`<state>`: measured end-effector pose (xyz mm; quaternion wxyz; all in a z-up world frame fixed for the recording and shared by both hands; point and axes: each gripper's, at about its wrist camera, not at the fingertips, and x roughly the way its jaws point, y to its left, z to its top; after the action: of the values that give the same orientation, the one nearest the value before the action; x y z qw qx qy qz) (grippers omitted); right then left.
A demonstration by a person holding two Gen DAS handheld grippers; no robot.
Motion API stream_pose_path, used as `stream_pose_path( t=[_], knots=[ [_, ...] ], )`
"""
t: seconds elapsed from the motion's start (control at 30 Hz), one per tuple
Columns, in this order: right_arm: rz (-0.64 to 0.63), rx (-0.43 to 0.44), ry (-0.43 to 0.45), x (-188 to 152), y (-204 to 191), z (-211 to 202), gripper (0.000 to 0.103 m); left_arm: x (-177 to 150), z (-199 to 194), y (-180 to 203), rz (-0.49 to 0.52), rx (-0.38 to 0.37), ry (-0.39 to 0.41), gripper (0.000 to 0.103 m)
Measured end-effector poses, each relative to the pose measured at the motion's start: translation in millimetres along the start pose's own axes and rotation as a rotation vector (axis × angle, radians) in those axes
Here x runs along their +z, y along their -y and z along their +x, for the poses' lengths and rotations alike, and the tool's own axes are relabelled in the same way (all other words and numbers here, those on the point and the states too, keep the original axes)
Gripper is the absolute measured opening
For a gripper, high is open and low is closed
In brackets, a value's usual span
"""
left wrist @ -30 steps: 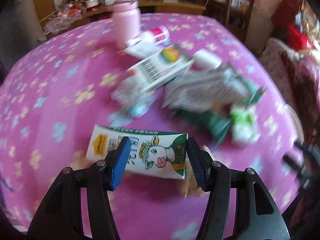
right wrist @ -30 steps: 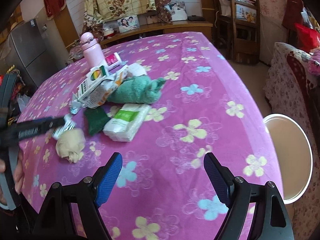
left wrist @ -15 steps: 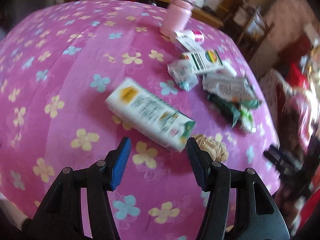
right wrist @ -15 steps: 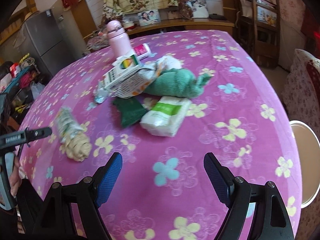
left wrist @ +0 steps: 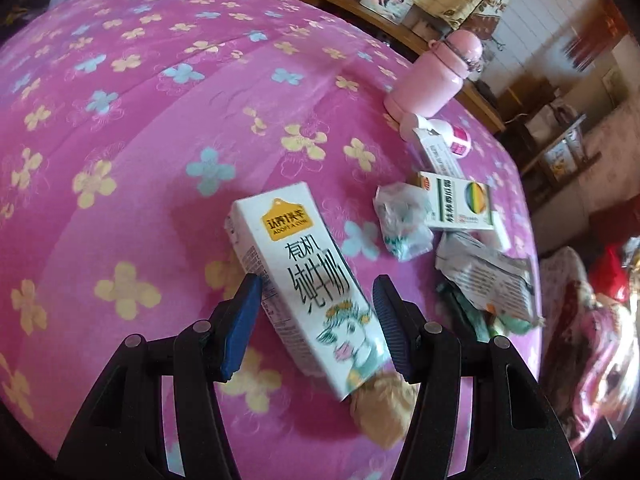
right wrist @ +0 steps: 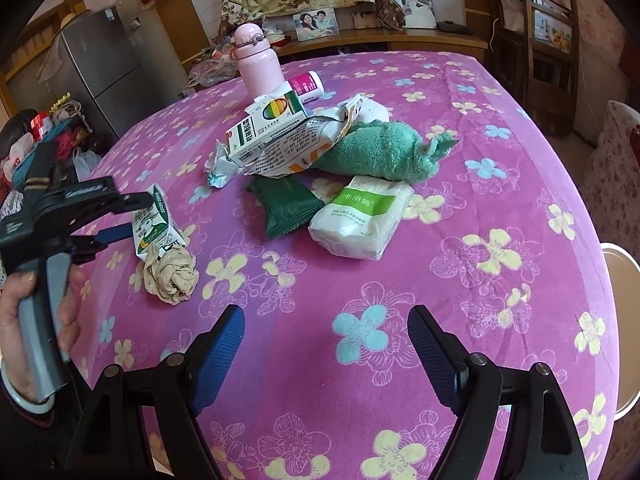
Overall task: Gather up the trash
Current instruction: 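Grasp the white milk carton with the left tool and lift it, then grasp the beige crumpled paper ball with the right tool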
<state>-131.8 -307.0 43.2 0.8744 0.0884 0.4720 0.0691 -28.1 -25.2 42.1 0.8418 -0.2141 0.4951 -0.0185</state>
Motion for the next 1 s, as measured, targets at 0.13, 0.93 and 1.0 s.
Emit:
stream_pose_path(
  t=[0.13, 0.93, 1.0],
  knots=[
    [-0.009, 0.01, -0.011, -1.7, -3.9, 3.2, 0.082, 3.4, 18.5, 5.3, 0.036, 0.039, -0.039, 0.059],
    [-0.219, 0.214, -0.029, 17.8, -108.8, 63.2, 0.025, -24.5, -9.5, -32.9, 0.314, 0.028, -0.139, 0.06],
    [-0.219, 0.215, 0.002, 14.4, -101.5, 47.6, 0.025, -30.7, -10.1, -30.9, 0.333, 0.033, -0.132, 0.06]
  ],
)
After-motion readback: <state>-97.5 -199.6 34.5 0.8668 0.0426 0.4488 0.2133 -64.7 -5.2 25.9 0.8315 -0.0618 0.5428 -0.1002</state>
